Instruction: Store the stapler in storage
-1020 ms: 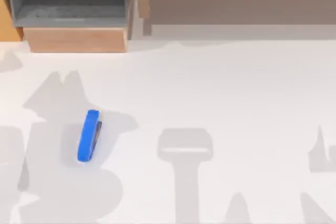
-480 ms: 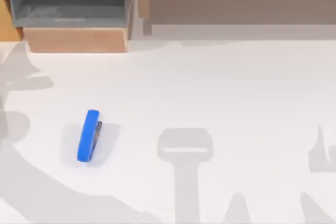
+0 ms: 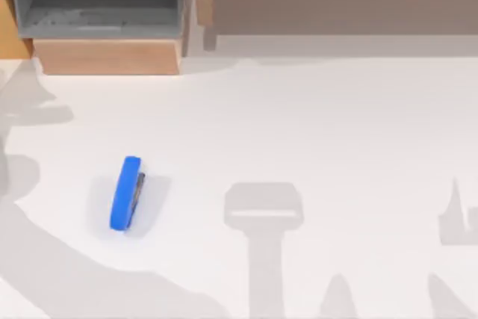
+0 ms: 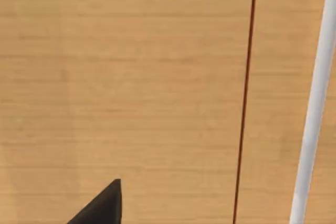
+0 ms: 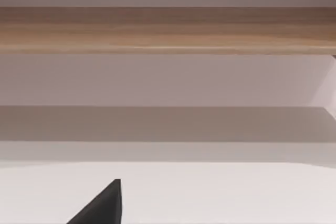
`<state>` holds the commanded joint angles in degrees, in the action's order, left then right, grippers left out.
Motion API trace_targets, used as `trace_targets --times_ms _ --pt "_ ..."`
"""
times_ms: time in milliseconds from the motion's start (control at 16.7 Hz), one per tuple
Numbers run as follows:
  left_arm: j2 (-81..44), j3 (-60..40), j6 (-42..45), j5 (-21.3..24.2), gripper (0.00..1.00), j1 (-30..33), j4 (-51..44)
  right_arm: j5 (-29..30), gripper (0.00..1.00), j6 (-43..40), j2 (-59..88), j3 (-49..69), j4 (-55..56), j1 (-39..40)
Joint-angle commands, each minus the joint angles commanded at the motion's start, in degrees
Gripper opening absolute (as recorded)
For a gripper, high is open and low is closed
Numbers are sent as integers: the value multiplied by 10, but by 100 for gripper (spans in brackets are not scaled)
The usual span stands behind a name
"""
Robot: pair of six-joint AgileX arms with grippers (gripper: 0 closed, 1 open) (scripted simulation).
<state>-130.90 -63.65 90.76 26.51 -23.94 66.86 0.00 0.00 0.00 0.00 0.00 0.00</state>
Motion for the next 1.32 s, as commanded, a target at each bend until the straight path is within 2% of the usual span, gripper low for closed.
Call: trace_targets --times_ms 300,540,1320 --pt "-26 -54 0 -12 100 13 -27 0 100 0 0 0 0 0" --pt "-28 -59 0 -13 100 14 -30 0 100 0 0 0 0 0" --pt "-28 -59 0 -13 2 14 -30 0 100 0 0 0 0 0"
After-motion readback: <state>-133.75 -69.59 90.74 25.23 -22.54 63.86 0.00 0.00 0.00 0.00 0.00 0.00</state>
